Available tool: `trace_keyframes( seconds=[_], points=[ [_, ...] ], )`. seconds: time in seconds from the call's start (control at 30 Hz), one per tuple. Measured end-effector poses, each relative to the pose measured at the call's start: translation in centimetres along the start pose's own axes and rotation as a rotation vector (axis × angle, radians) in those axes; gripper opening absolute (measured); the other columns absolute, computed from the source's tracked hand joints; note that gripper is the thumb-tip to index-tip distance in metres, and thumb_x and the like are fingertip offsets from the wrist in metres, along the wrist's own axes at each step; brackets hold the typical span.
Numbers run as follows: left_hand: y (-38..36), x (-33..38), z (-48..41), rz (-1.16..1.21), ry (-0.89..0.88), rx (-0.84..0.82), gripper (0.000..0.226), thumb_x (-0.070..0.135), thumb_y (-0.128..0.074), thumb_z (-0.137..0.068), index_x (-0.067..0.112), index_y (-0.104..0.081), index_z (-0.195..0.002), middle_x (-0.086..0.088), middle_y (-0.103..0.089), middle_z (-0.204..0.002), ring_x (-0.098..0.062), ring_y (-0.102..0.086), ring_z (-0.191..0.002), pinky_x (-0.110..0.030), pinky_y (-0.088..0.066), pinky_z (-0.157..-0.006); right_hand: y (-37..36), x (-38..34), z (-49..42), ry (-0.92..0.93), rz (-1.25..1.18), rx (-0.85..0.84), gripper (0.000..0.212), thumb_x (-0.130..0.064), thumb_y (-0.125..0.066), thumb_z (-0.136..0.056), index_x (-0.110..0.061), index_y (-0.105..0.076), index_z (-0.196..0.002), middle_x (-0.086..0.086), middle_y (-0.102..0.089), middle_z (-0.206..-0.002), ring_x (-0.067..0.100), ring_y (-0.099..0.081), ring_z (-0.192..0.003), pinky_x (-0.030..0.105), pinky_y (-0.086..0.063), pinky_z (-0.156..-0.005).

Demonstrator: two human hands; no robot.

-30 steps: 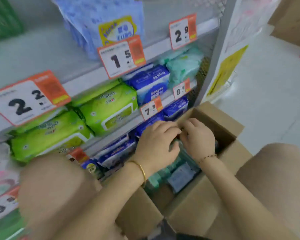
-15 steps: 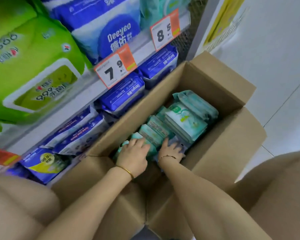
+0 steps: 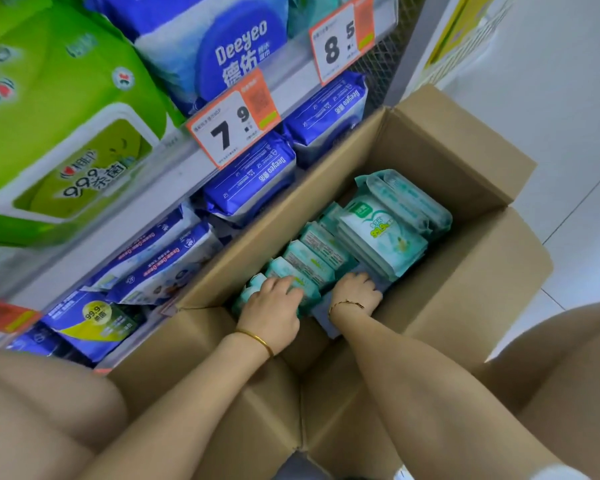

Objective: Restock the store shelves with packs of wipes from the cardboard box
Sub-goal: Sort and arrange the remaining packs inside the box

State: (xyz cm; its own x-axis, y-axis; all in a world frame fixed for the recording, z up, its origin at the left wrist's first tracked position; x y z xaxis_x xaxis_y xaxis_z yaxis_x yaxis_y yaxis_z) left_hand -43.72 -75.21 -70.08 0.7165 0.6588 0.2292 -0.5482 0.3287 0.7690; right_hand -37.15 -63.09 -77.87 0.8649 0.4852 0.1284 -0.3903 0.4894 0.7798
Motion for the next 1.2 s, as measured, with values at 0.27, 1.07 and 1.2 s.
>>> trace_keyframes(
  seconds=[0.27,1.07,1.2],
  points=[
    [0.5,-0.2,0.5,0.132,0.037,-0.006,0.043,0.019,-0.047,-0.09,0.017,-0.044,-0.133,-0.005,-0.034,-0.146,-0.026,-0.033,-0.132,-0.04,-0.035,-0.108,2.1,0.2,2.9,0.156,-0.15,-0.199,0.03,-0.018,-0.043,-0.097,-0.012,-0.047,-0.125,0.009,-0.052,-0.132,0.026,-0.049,-0.123,0.035,-0.041,-0.094],
    [13.6,-2.7,12.9,1.741,0.044,0.264,0.023,0.003,-0.061,-0.084,0.022,-0.063,-0.096,-0.007,-0.071,-0.095,-0.027,-0.067,-0.089,-0.044,-0.055,-0.08,20.6,-2.3,16.6,0.732,-0.954,-0.534,0.03,-0.042,-0.047,-0.095,-0.018,-0.064,-0.091,-0.006,-0.069,-0.066,0.008,-0.064,-0.057,0.022,-0.052,-0.055],
    [14.4,-3.2,14.1,1.801,0.025,0.322,0.022,0.006,-0.057,-0.087,0.016,-0.061,-0.106,-0.008,-0.072,-0.096,-0.026,-0.068,-0.086,-0.044,-0.056,-0.078,21.6,-2.9,17.8,0.915,-0.963,-0.531,0.01,-0.019,-0.057,-0.091,-0.011,-0.063,-0.095,0.009,-0.07,-0.089,0.015,-0.068,-0.068,0.029,-0.057,-0.067]
  ],
)
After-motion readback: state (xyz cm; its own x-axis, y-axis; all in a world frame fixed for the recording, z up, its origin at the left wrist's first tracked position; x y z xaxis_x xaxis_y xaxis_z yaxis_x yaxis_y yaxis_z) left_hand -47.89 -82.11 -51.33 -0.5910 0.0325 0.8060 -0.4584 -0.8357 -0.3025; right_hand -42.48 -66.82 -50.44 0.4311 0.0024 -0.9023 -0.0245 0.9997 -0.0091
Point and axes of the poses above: each hand's wrist, its own z-axis away from the middle knuckle, its own y-axis out of the back of the hand, x = y × z, the point moved 4 cm from there along -z, towards the middle knuckle
